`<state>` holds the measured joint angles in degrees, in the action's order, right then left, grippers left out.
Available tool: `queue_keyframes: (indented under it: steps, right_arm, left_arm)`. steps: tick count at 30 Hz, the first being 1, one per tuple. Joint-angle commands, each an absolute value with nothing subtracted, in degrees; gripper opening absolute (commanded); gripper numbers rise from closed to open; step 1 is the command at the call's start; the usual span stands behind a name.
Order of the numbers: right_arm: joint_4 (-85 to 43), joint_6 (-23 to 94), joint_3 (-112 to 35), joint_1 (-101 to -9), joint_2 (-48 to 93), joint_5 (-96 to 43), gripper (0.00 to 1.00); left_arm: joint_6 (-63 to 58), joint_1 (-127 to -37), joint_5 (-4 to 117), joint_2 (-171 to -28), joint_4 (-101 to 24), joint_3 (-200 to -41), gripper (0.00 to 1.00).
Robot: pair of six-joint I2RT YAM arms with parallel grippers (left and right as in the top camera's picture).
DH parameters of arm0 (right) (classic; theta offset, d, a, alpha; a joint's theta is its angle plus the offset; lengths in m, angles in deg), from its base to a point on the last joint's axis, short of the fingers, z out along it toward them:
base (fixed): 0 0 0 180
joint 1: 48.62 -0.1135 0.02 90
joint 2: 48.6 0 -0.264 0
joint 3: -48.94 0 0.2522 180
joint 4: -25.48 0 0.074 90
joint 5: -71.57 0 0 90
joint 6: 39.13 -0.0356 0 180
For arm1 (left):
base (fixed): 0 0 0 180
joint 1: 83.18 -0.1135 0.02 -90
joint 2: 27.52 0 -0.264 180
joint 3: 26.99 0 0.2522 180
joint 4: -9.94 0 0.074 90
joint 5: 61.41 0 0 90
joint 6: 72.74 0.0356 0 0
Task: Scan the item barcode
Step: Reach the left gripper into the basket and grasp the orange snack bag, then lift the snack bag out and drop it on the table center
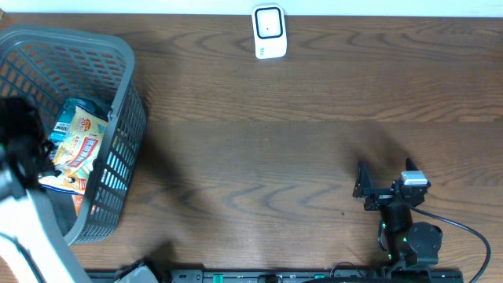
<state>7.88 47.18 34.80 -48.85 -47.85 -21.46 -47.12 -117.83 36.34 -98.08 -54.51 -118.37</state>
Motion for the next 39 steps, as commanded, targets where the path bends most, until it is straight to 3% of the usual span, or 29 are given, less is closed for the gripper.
queue_keyframes:
  steps: [1,8,29,31,33,35,39]
  right_arm:
    - [7.6,47.3,34.9,-48.5,-48.0,-21.4,0.99]
    - [7.6,47.3,34.9,-48.6,-48.0,-21.4,0.99]
    - [7.6,47.3,34.9,-48.5,-48.0,-21.4,0.99]
    - [7.6,47.3,34.9,-48.5,-48.0,-21.4,0.99]
    - [7.6,47.3,34.9,-48.5,-48.0,-21.4,0.99]
    - [7.6,47.3,34.9,-48.5,-48.0,-21.4,0.99]
    - [7.6,47.3,34.9,-48.6,-48.0,-21.4,0.99]
  left_arm:
    - [-50.8,-117.7,43.0,-108.0,-58.5,-118.6,1.0]
    - [-50.3,-117.7,44.0,-121.4,-65.5,-117.4,1.0]
    - [-49.2,-110.2,22.1,-138.0,-56.4,-116.9,1.0]
    - [-49.2,-110.3,21.0,-139.9,-56.4,-116.9,0.84]
    - [-49.2,-110.2,20.5,-141.2,-56.3,-116.9,0.37]
    - [-49.2,-110.3,20.6,-140.9,-55.9,-117.0,0.08]
    - [-42.9,-110.3,20.5,-137.9,-54.8,-117.4,0.07]
